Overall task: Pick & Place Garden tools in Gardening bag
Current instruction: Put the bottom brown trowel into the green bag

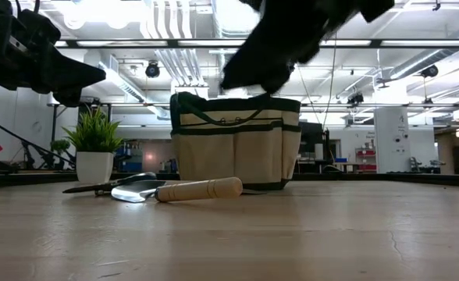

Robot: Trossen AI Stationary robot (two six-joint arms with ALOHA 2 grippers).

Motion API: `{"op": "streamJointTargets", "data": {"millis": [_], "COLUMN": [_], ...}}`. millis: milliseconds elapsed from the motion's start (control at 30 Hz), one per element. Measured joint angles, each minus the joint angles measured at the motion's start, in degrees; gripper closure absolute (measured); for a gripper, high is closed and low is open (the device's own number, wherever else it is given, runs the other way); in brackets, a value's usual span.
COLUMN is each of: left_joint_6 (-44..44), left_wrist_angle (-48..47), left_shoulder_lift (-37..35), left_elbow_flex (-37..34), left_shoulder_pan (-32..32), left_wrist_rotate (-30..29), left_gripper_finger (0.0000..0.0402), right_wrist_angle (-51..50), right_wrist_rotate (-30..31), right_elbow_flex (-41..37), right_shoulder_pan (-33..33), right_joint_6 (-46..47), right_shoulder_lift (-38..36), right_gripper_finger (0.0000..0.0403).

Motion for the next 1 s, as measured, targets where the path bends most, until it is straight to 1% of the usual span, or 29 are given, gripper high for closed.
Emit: {"op": "streamJointTargets", "data": {"millis": [67,200,367,533,600,767,1000], "left_joint_6": [0.0,0.01,0.0,0.0,0.0,0.0,0.0], "left_wrist_angle": [0.0,0.02,0.03,0.04,0.02,0.02,0.0], "left_shoulder_lift": [0.02,0.2,0.23,0.27,0.28,0.28,0.28], "left_elbow_flex": [0.0,0.01,0.01,0.01,0.01,0.0,0.02], "left_shoulder_pan": [-0.01,-0.01,0.0,0.0,0.0,0.0,0.0], "left_wrist_rotate": [0.04,0.03,0.01,0.01,0.01,0.01,0.01], "left_gripper_finger": [0.0371,0.0371,0.0371,0.0371,0.0371,0.0371,0.0371], "right_wrist_angle": [-0.05,0.06,-5.05,-11.37,-12.38,-12.62,-12.78], "right_wrist_rotate": [2.59,2.76,2.33,2.59,1.77,-3.06,-4.43], "right_elbow_flex": [2.49,8.55,16.72,23.27,24.97,27.07,27.42], "right_shoulder_pan": [-0.15,-2.12,-4.27,-7.08,-7.7,-9.09,-9.44], "right_joint_6": [3.05,6.08,8.47,8.84,8.43,8.88,10.01], "right_shoulder_lift": [3.64,9.86,16.86,21.8,23.2,25.17,26.07], "right_gripper_finger": [0.0234,0.0207,0.0203,0.0207,0.0208,0.0209,0.0209]}}
